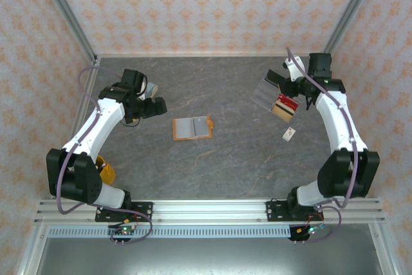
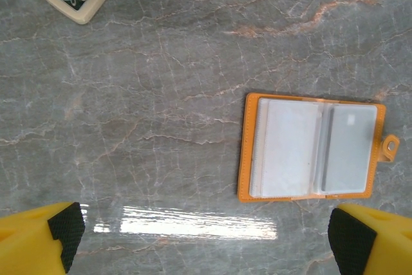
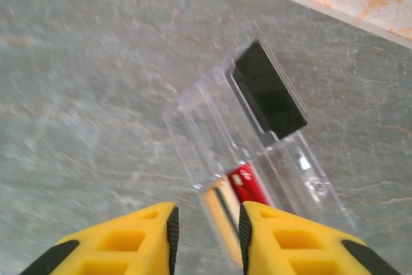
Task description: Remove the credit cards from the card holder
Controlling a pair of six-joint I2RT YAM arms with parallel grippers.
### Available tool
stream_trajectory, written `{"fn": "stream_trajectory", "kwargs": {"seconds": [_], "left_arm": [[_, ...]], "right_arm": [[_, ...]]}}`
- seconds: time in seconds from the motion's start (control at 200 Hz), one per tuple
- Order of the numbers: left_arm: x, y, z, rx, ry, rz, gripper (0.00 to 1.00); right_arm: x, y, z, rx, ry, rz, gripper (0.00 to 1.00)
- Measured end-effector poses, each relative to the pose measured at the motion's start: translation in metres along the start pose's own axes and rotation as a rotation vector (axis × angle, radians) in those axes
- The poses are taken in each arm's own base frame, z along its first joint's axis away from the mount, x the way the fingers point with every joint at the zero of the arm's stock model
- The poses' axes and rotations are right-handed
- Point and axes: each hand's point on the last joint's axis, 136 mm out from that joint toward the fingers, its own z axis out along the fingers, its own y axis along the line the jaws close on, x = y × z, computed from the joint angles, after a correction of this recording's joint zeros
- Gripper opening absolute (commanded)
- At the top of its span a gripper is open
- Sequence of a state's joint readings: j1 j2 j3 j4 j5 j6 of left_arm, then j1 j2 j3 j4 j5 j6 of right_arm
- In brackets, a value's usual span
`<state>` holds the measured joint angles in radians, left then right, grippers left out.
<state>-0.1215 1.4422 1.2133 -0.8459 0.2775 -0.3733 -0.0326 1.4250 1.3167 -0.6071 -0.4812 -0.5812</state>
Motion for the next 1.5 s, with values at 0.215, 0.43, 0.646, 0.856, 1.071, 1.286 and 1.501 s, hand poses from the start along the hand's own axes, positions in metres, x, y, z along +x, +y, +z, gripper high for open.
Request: {"fn": "stream_trajectory", "kwargs": {"seconds": [0.215,0.43,0.646,0.856,1.071,1.286,1.501], "left_arm": [[0.013,-0.004,0.006,0.050,0.024,-0.033,1.00],[0.024,-0.029,0.016,0.161,0.026,-0.043,1.00],[0.038,-0.069,0.027,0.222,0.041,0.034,1.00],[0.045,-0.084,0.051,0.230,0.069,0.024,0.97],[0.044,-0.082,0.071,0.207,0.087,-0.029,0.79],[0.044,-0.078,0.087,0.166,0.104,-0.034,0.69],[0.040,-0.079,0.100,0.150,0.124,-0.037,0.56]], "right_arm": [[0.001,0.066,-0.005,-0.092,-0.030,0.269,0.42],[0.028,0.088,0.013,-0.110,0.063,0.648,0.46],[0.061,0.140,0.050,-0.144,0.212,0.778,0.48],[0.080,0.203,0.088,-0.188,0.318,0.762,0.46],[0.109,0.255,0.123,-0.202,0.432,0.743,0.44],[0.097,0.281,0.142,-0.244,0.432,0.757,0.41],[0.085,0.288,0.155,-0.260,0.412,0.782,0.36]]}}
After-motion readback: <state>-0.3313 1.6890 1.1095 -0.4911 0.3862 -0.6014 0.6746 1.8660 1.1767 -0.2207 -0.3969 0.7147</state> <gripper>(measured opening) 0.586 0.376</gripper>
